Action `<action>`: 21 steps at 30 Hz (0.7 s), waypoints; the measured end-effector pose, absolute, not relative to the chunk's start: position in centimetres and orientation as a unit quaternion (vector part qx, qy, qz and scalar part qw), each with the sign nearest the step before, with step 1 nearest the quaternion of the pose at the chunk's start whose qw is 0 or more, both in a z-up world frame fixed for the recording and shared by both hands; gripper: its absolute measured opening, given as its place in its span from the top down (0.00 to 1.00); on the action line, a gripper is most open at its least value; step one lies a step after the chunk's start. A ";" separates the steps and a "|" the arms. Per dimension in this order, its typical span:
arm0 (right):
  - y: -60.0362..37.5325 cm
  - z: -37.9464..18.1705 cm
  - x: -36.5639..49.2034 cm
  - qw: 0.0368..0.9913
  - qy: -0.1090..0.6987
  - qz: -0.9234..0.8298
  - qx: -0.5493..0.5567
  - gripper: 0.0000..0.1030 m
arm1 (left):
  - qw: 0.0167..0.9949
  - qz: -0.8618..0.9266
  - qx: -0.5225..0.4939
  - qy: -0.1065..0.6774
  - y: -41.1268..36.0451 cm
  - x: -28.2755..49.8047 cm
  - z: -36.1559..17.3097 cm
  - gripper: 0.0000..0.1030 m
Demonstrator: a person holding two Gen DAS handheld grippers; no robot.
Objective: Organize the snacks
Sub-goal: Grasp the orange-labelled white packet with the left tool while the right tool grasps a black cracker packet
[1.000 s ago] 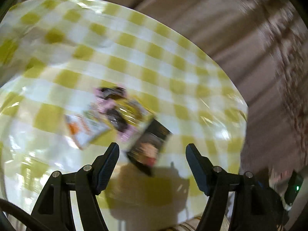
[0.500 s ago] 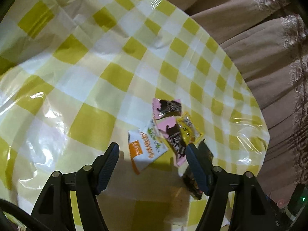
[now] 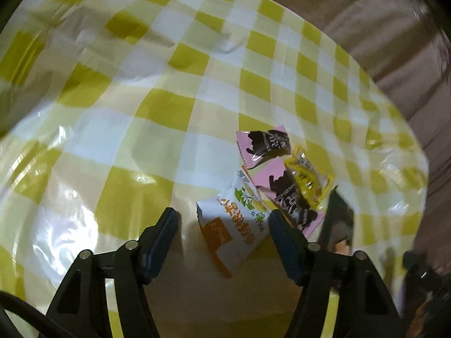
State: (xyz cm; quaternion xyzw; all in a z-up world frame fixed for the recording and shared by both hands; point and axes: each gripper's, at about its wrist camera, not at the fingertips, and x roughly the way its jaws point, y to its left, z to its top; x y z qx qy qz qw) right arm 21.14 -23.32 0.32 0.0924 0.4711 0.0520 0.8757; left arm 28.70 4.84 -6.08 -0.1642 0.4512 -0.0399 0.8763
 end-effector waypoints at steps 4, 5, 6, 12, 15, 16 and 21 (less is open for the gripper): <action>-22.6 0.1 22.1 0.873 0.474 0.038 0.104 0.10 | 0.881 -0.035 -0.131 0.452 4.2 28.7 -6.1 0.49; -22.2 0.0 22.5 0.872 0.475 0.038 0.108 0.10 | 0.881 -0.039 -0.134 0.452 4.3 28.7 -6.1 0.57; -22.0 0.1 22.7 0.872 0.476 0.037 0.110 0.10 | 0.880 -0.047 -0.137 0.452 4.3 28.7 -6.1 0.61; -20.4 -0.1 24.6 0.869 0.481 0.024 0.111 0.10 | 0.879 -0.066 -0.140 0.452 4.1 28.3 -6.1 0.70; -19.3 -0.3 25.3 0.870 0.482 0.014 0.106 0.10 | 0.879 -0.072 -0.143 0.449 4.1 27.7 -6.0 0.74; -18.9 -0.4 25.6 0.869 0.484 0.013 0.104 0.10 | 0.879 -0.074 -0.144 0.448 4.1 27.6 -6.0 0.76; -16.9 -1.4 26.6 0.866 0.493 -0.016 0.085 0.10 | 0.879 -0.080 -0.149 0.447 4.0 26.8 -5.8 0.79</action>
